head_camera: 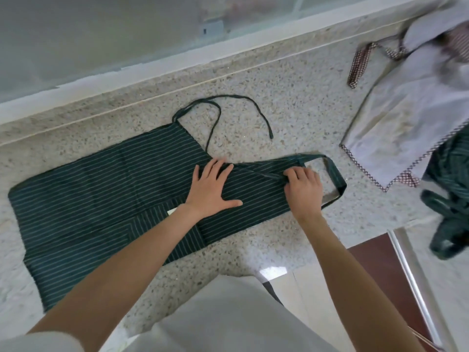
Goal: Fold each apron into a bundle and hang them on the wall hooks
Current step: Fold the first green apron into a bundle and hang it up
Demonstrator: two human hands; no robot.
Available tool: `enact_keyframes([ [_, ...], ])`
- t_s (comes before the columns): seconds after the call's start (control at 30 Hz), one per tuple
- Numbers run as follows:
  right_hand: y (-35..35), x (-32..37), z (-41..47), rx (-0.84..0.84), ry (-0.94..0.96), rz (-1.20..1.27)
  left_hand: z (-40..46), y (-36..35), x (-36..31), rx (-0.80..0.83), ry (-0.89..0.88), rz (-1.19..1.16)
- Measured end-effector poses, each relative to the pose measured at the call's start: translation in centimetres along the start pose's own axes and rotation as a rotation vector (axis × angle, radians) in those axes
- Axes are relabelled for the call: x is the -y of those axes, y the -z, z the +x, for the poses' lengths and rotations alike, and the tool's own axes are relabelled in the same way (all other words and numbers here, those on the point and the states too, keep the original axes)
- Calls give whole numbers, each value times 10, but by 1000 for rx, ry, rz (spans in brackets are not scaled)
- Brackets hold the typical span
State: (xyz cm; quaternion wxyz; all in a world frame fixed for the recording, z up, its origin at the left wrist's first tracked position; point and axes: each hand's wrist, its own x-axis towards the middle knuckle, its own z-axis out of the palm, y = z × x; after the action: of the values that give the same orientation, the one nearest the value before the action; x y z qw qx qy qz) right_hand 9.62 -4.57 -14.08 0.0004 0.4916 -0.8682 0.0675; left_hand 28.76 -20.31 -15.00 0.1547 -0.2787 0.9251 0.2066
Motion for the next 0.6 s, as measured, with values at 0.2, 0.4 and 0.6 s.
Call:
enact_keyframes([
  [0.2, 44, -50, 63, 703, -90, 436, -3, -5, 3, 56, -26, 27],
  [0.4, 49, -62, 93, 568, -8, 13, -2, -3, 2, 91, -31, 38],
  [0.6, 32, -58, 57, 399, 38, 245, -2, -4, 2, 88, -37, 38],
])
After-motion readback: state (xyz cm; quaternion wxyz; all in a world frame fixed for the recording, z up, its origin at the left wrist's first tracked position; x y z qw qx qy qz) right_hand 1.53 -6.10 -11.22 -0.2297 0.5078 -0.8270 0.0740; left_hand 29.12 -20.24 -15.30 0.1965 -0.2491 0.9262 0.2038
